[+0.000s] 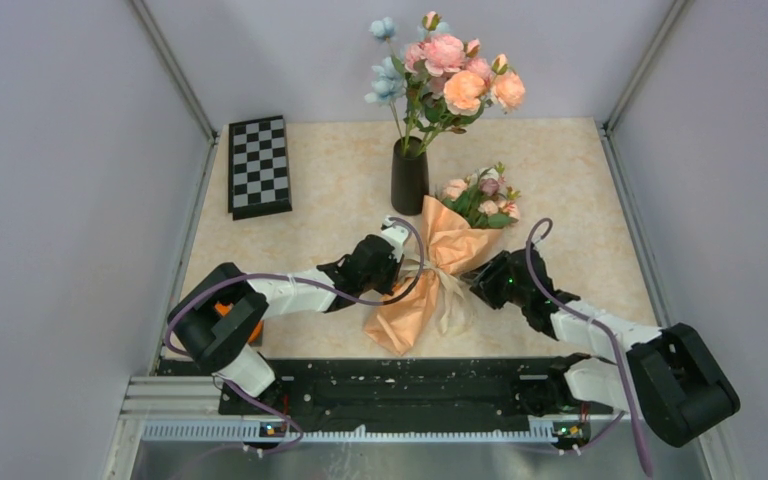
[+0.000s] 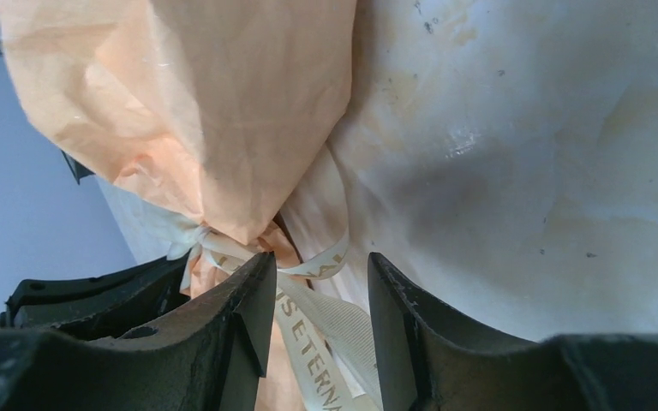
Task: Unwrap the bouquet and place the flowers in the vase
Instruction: Untie the ribbon from the wrapping paper.
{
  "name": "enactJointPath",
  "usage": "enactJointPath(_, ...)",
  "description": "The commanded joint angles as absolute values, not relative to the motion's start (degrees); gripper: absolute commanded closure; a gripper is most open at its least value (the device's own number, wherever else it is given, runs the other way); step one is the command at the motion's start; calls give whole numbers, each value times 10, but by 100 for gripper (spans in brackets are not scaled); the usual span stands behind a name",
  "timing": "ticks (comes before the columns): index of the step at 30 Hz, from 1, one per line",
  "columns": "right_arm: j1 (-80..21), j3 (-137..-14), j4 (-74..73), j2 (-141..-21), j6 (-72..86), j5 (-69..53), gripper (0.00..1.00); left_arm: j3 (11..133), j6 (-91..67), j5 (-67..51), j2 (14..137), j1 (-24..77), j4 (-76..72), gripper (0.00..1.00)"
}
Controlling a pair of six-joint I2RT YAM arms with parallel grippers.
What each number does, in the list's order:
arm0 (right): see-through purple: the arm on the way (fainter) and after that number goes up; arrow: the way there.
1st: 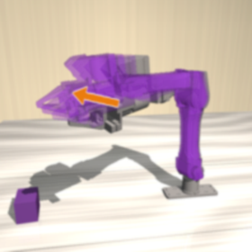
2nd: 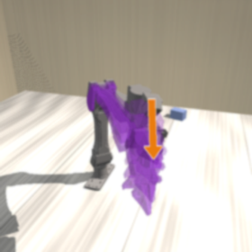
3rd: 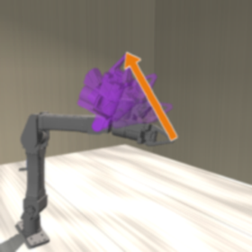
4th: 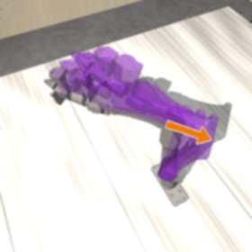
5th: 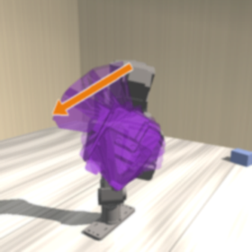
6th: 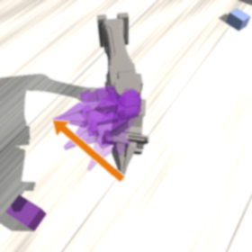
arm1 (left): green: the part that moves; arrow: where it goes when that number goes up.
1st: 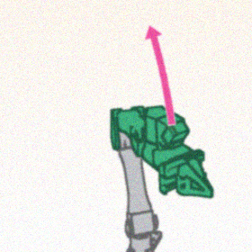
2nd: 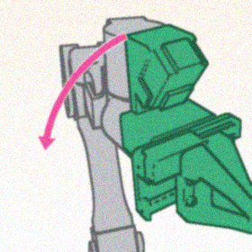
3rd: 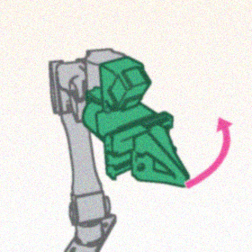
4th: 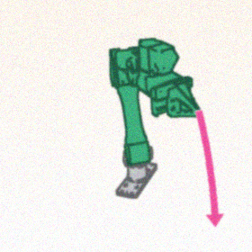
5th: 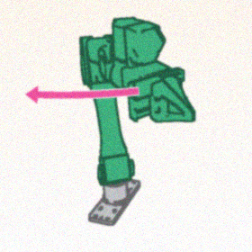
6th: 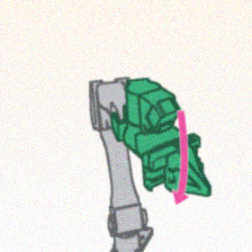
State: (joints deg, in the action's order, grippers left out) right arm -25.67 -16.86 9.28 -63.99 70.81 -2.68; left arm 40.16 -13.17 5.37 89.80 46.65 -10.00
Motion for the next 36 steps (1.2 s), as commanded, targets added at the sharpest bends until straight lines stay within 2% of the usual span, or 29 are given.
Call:
enactJointPath(1, -251, -160, 146, -665, 721, -37, 55, 400, -131, 45, 883, 466, -119, 100)
enactJointPath(22, -257, -174, 227, -755, 730, -69, 55, 406, -131, 41, 888, 466, -115, 100)
enactJointPath(26, -260, -177, 234, -764, 734, -72, 64, 407, -130, 42, 890, 465, -113, 100)
enactJointPath(30, -259, -178, 230, -762, 741, -68, 89, 411, -130, 44, 889, 466, -111, 100)
enactJointPath(31, -259, -178, 229, -761, 742, -67, 93, 412, -130, 45, 888, 466, -111, 100)
enactJointPath(34, -259, -177, 218, -751, 743, -57, 100, 411, -131, 54, 885, 466, -110, 100)
enactJointPath(36, -259, -179, 202, -740, 736, -45, 100, 413, -134, 64, 881, 466, -110, 100)
